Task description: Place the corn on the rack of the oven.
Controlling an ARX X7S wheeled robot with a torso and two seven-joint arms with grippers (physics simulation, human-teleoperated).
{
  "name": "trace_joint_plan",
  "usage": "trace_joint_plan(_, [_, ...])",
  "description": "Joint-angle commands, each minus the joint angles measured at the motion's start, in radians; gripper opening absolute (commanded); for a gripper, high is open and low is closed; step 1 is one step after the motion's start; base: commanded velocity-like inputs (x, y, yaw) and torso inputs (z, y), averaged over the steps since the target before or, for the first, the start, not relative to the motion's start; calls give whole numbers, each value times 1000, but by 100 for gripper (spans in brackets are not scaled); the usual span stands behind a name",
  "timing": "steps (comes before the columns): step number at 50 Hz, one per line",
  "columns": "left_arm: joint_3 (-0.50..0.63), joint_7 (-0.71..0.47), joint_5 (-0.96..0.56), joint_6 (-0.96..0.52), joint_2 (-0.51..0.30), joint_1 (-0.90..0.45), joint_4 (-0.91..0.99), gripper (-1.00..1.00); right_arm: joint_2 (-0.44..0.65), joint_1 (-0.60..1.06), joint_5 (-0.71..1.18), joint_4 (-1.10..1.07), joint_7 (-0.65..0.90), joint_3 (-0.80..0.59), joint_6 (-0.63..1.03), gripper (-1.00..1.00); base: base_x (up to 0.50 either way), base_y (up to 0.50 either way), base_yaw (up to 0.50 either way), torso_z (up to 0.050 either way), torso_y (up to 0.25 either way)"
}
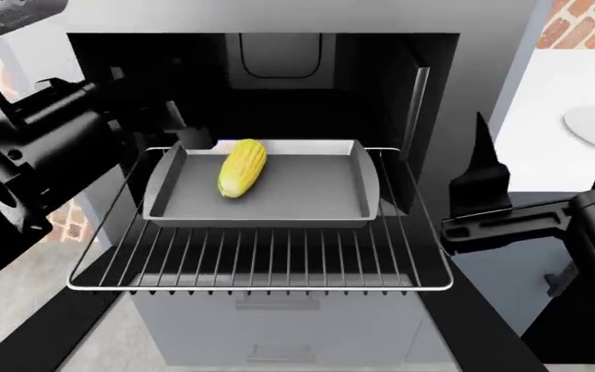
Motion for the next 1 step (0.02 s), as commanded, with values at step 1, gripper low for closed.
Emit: trace_joint_plan(1, [-99,35,-17,57,-25,73,90,100,98,149,18,-89,27,-171,-159,100,0,0,0,0,0])
